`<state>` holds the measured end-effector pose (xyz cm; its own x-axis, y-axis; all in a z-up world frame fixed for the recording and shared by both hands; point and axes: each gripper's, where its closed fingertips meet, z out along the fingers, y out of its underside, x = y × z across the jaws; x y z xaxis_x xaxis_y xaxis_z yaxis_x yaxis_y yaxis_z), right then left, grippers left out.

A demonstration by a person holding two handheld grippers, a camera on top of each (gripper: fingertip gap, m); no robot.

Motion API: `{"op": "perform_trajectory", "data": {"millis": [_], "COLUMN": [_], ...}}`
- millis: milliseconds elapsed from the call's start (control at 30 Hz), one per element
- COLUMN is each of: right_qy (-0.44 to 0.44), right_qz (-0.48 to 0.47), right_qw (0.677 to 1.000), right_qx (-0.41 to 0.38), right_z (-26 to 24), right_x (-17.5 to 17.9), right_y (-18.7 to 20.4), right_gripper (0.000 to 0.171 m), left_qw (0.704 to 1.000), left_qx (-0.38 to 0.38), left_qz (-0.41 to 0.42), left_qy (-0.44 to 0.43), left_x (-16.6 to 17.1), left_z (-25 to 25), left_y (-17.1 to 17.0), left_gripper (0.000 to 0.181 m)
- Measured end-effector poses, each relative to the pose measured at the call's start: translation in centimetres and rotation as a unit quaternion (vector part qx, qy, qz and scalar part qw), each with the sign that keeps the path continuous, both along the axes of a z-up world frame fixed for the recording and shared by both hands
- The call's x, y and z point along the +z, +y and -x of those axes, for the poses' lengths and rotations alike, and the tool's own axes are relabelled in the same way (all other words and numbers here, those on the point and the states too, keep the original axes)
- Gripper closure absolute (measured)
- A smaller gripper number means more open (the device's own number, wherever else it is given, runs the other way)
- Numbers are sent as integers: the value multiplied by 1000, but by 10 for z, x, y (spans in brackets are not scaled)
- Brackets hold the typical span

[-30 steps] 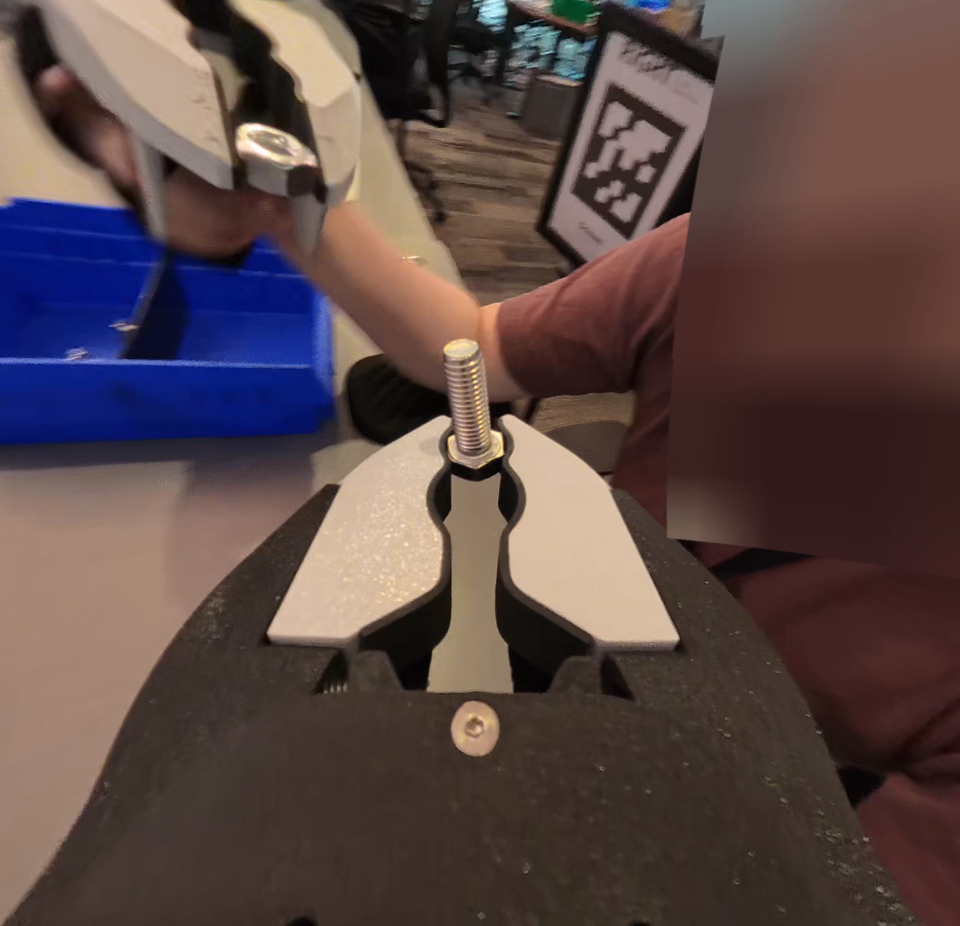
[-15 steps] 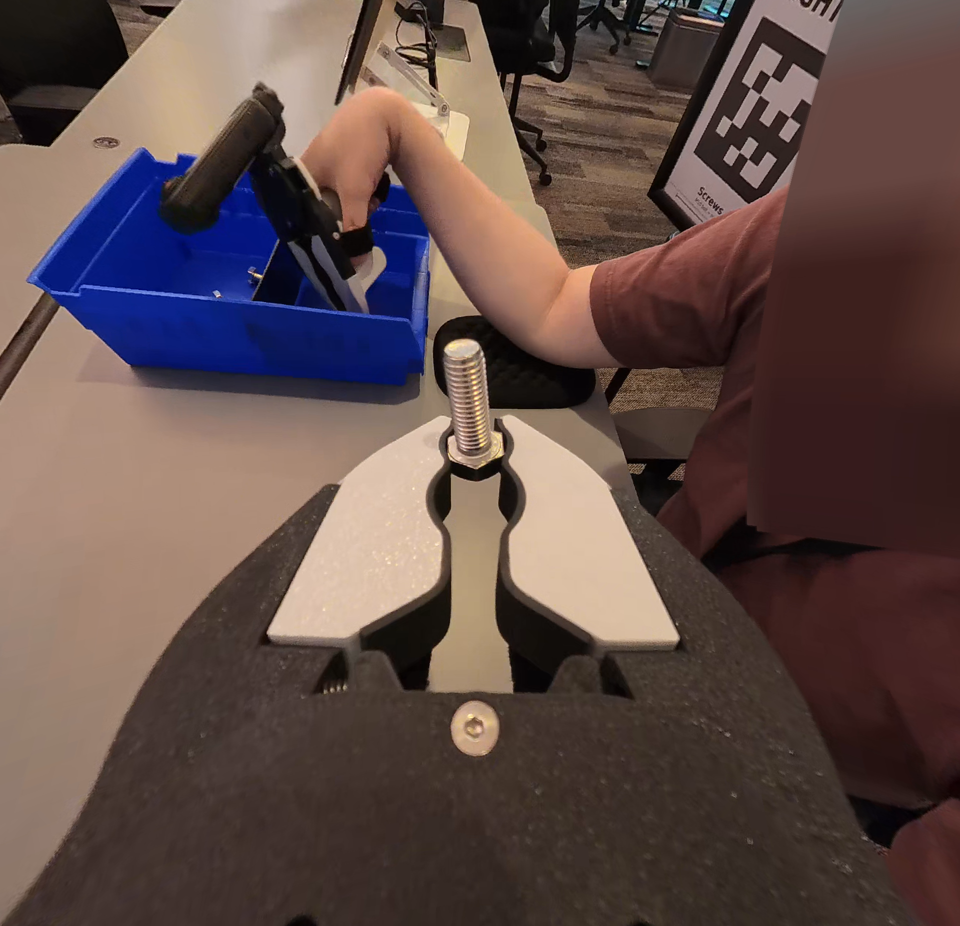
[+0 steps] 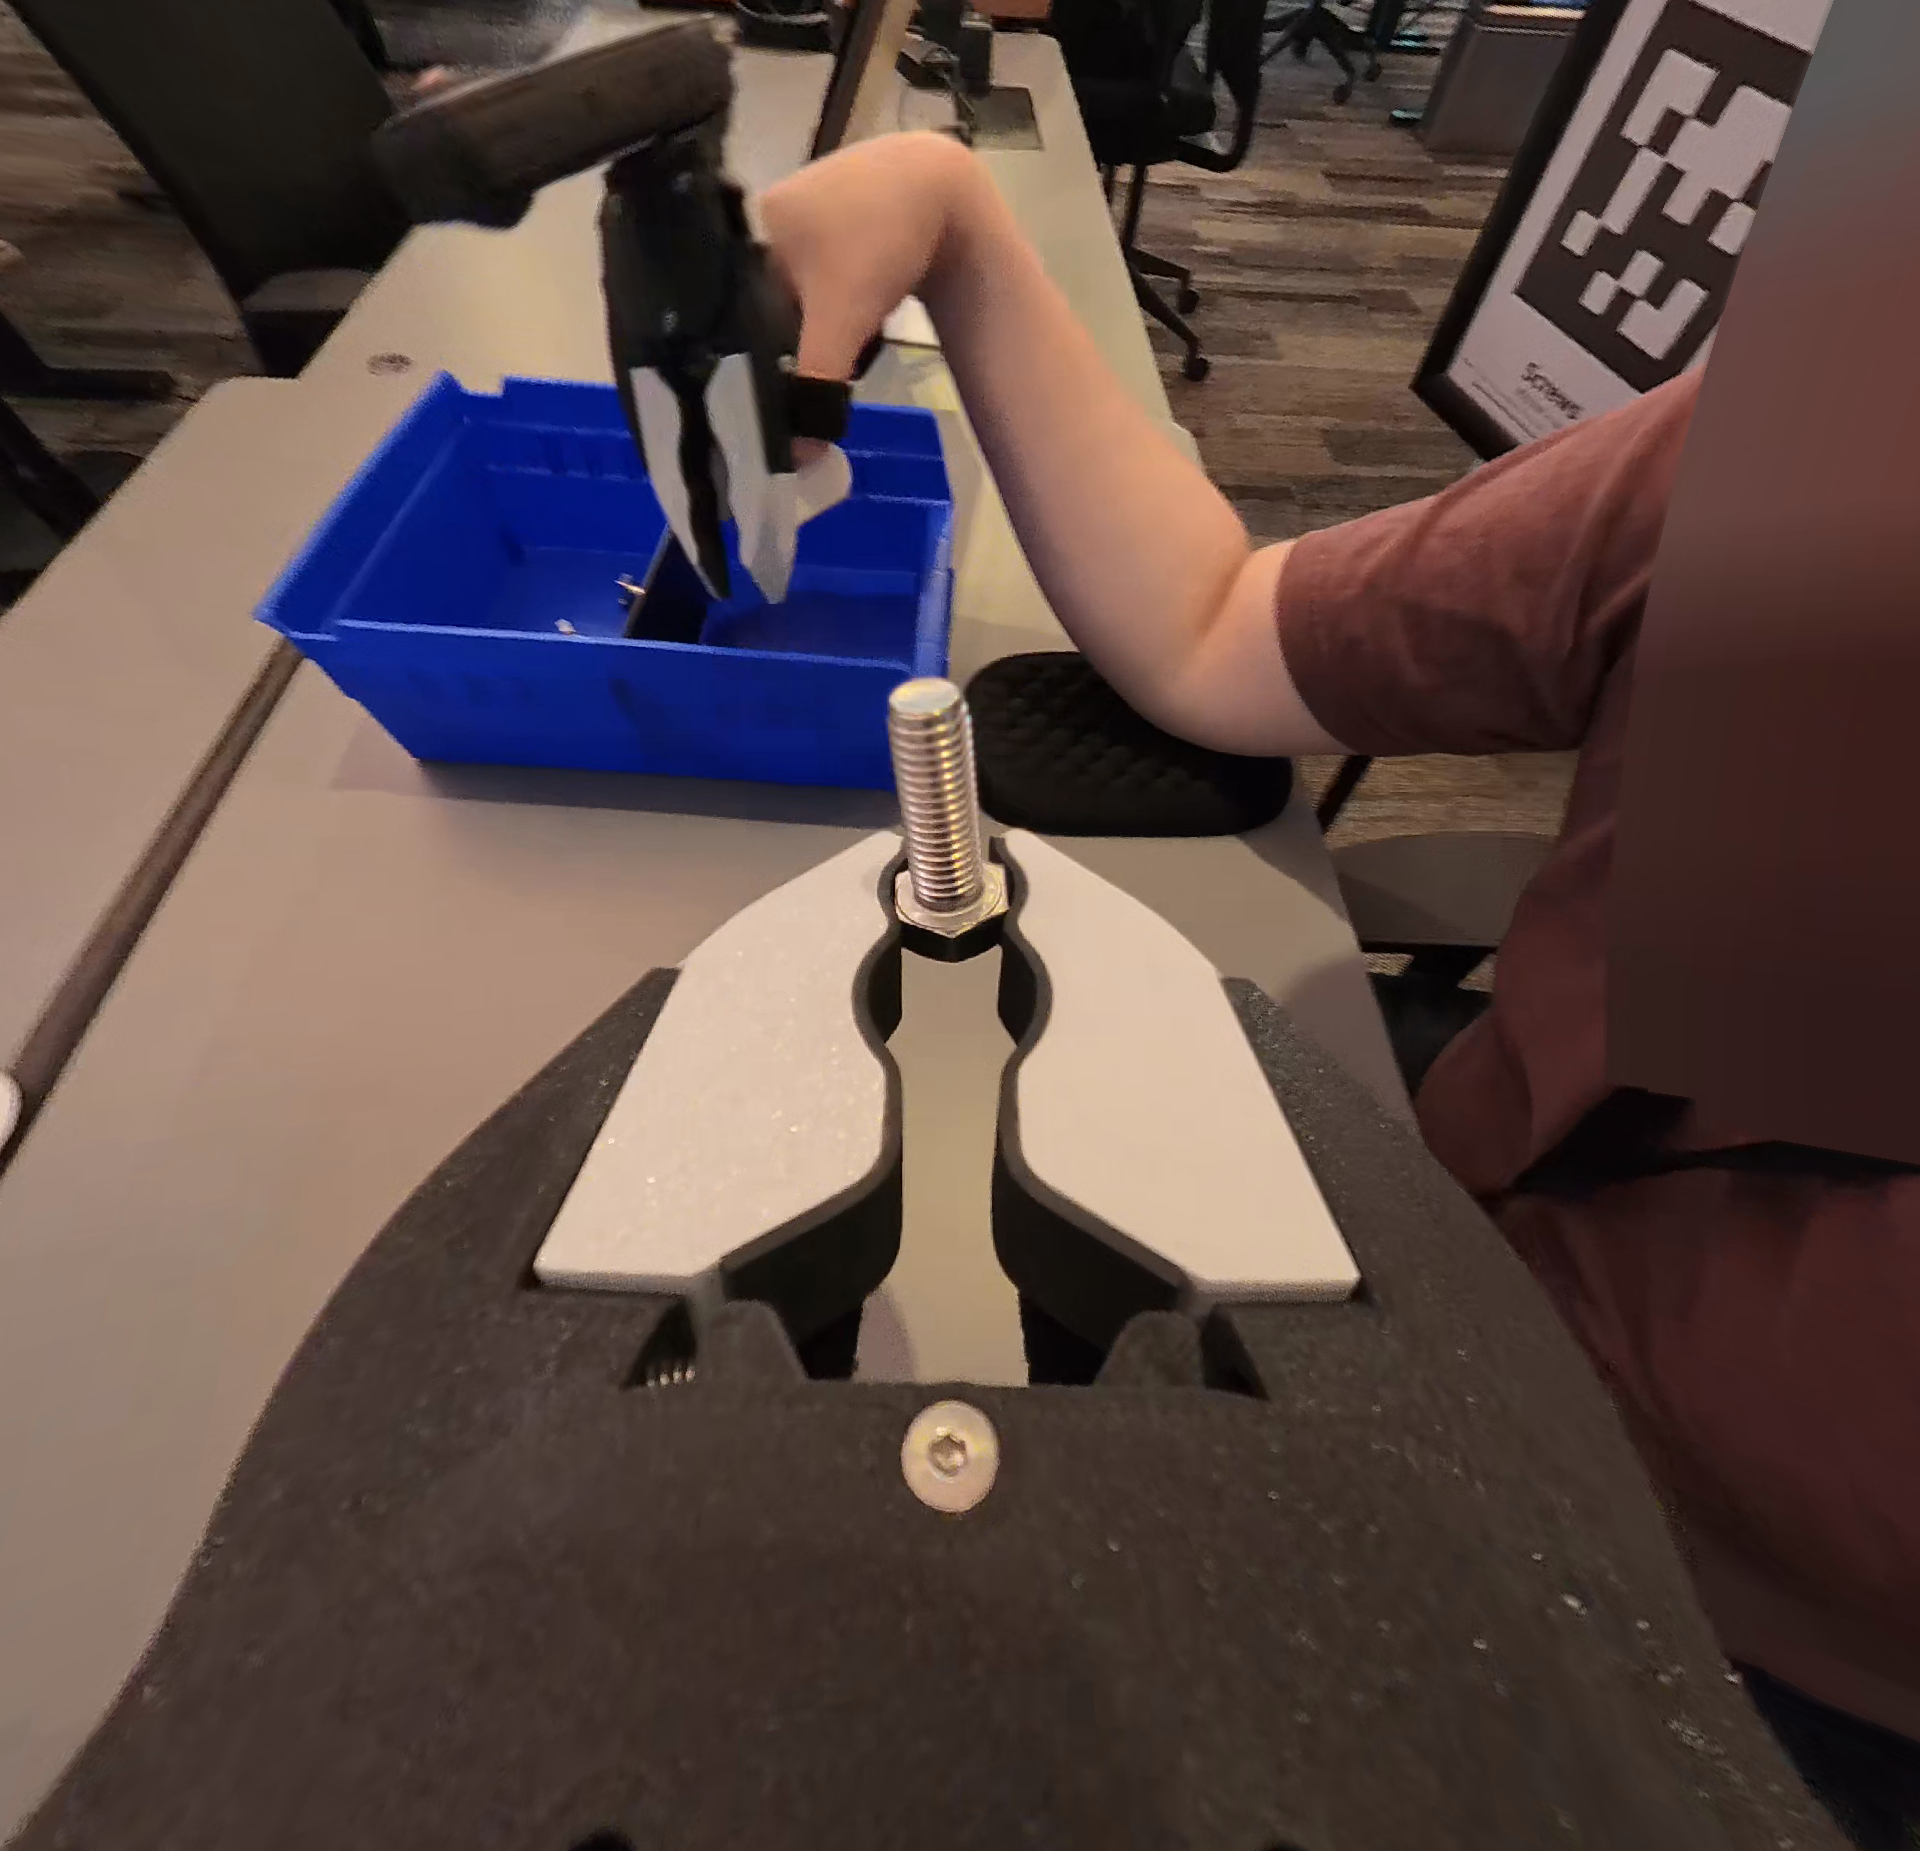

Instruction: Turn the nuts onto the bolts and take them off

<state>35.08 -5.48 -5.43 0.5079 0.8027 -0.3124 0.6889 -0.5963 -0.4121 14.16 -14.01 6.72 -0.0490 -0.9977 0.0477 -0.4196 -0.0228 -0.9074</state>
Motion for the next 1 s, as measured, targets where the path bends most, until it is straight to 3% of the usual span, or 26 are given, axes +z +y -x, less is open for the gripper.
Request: {"op": "perform_trajectory", "data": {"millis": [100,200,300,467,567,733,833,900,1000], "right_qy": [62,256,443,516,527,514,505,460,253], "right_qz": [-180,-299,-267,-210,-179,-201,-226,-279,-341], "right_qw": [977,903,831,802,804,801,809,833,902], "right_qx": [93,176,206,216,210,232,200,131,-75], "right_z": [51,133,191,233,239,234,215,177,75], "right_x": [55,132,184,181,176,176,188,192,148], "right_y": [7,-12,-46,-60,-57,-63,-49,-17,69], "right_gripper": [139,139,140,148,161,161,161,161,161], "left_qw": [998,997,995,995,995,996,994,993,993], "left_qx": [45,68,79,82,72,58,82,103,112], "left_qz": [-34,-43,-40,-33,-27,-34,-50,-50,-45], "left_qy": [-12,-10,-35,-53,-62,-58,-45,-28,-5], "left_x": [2,0,6,13,15,13,10,6,2], "left_z": [-3,-6,-10,-9,-10,-13,-11,-7,2], "left_y": [16,25,28,27,23,20,28,36,40], "left_gripper": [169,168,169,168,168,168,152,141,143]}}
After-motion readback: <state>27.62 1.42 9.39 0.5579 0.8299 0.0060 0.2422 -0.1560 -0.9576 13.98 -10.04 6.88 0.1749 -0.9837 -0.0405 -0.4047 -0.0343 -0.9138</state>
